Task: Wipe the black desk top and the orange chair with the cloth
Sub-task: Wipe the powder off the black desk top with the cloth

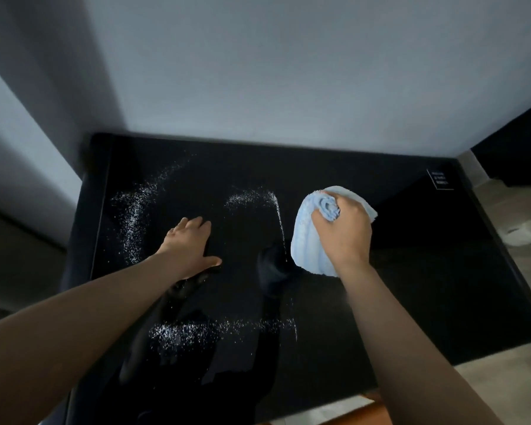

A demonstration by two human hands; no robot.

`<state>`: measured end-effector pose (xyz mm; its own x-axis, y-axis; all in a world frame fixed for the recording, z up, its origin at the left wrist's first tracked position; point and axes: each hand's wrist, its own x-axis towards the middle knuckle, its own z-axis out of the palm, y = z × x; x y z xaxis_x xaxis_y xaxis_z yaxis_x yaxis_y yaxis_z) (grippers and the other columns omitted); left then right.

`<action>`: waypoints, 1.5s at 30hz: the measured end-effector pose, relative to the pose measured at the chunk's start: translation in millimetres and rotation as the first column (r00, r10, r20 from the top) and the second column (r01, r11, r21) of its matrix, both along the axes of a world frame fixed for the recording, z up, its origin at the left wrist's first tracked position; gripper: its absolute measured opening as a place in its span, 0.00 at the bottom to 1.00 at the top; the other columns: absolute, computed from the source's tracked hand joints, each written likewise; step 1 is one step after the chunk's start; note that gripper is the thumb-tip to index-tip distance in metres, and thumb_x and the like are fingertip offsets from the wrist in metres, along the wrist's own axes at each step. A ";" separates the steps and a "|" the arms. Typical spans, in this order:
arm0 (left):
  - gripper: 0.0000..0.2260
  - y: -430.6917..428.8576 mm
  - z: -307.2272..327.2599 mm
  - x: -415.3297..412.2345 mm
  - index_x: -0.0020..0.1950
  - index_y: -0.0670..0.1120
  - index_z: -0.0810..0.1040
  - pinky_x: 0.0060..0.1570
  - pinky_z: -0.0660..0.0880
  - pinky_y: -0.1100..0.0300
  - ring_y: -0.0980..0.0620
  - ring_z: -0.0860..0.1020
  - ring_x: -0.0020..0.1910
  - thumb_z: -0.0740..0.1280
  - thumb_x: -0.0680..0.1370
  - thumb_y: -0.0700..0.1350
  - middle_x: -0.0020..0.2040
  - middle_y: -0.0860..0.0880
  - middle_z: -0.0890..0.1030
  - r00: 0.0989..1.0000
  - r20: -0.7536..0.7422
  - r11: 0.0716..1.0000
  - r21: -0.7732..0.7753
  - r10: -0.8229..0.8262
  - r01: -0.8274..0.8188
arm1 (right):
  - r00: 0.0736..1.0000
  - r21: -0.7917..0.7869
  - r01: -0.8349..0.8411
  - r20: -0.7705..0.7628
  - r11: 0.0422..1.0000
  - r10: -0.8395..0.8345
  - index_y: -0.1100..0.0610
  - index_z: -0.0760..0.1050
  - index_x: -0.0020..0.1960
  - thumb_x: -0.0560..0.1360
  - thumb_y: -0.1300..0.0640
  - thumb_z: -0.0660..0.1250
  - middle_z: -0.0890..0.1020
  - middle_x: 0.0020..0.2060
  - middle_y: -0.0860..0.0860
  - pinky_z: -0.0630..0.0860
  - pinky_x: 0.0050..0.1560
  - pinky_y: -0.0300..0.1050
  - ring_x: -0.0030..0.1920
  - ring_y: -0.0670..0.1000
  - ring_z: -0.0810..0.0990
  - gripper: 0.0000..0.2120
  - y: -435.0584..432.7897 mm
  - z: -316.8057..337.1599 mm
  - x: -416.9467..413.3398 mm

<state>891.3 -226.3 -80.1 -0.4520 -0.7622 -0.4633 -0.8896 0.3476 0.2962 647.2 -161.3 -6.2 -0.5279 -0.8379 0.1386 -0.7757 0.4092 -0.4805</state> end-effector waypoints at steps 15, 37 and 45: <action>0.61 -65.0 -49.9 -23.8 0.75 0.50 0.27 0.71 0.41 0.32 0.36 0.28 0.72 0.62 0.62 0.78 0.72 0.47 0.23 0.967 0.240 0.989 0.094 0.090 -0.115 | 0.969 -0.031 -0.248 -0.003 0.968 0.248 0.53 0.71 0.34 0.73 0.59 0.65 0.73 0.28 0.46 0.65 0.31 0.41 0.31 0.46 0.71 0.10 -199.2 -61.0 -39.3; 0.60 -63.3 -56.2 -24.5 0.72 0.50 0.22 0.68 0.34 0.31 0.38 0.20 0.67 0.63 0.63 0.76 0.67 0.49 0.16 0.973 0.208 0.976 0.169 0.102 -0.138 | 0.932 0.190 -0.361 0.052 0.913 0.358 0.55 0.78 0.42 0.75 0.56 0.65 0.81 0.36 0.52 0.79 0.42 0.56 0.41 0.55 0.79 0.05 -247.1 -133.4 -24.9; 0.60 -65.1 -54.3 -25.8 0.71 0.50 0.22 0.69 0.35 0.31 0.37 0.21 0.68 0.63 0.63 0.76 0.67 0.48 0.17 0.968 0.234 0.973 0.185 0.095 -0.140 | 0.937 0.166 -0.350 0.045 0.922 0.347 0.56 0.78 0.46 0.74 0.56 0.64 0.81 0.37 0.50 0.79 0.43 0.56 0.41 0.53 0.80 0.06 -202.9 -138.9 -22.7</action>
<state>865.5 -291.4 -134.3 -0.2331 -0.6864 -0.6889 -0.9718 0.1911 0.1384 624.4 -364.1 -145.0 -0.1993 -0.9796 -0.0263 -0.8776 0.1904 -0.4400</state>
